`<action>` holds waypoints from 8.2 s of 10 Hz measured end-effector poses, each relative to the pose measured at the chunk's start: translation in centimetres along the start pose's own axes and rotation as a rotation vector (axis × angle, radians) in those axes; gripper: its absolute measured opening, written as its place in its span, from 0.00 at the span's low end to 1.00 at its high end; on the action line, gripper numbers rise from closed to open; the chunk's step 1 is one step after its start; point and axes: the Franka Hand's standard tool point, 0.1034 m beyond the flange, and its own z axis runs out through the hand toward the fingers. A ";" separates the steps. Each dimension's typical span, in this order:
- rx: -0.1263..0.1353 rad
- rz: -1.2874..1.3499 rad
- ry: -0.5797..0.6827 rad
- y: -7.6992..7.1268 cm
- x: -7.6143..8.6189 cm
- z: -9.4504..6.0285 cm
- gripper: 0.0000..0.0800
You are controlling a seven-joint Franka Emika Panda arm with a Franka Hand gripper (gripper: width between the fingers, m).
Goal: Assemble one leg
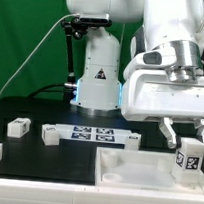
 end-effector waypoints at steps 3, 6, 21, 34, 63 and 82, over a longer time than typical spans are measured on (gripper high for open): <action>0.000 0.000 -0.001 0.0 -0.1 0.0 0.78; 0.000 0.000 -0.002 0.0 -0.1 0.0 0.81; 0.133 -0.006 -0.564 -1.1 1.4 -0.7 0.81; 0.071 0.082 -0.465 1.0 1.6 0.8 0.78; -0.065 0.477 -0.491 -0.2 1.5 1.0 0.81; -0.166 0.913 -0.421 0.4 1.2 1.3 0.36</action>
Offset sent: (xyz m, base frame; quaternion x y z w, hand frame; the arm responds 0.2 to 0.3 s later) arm 0.0000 0.0000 0.0000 0.0000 0.0000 0.0000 1.0000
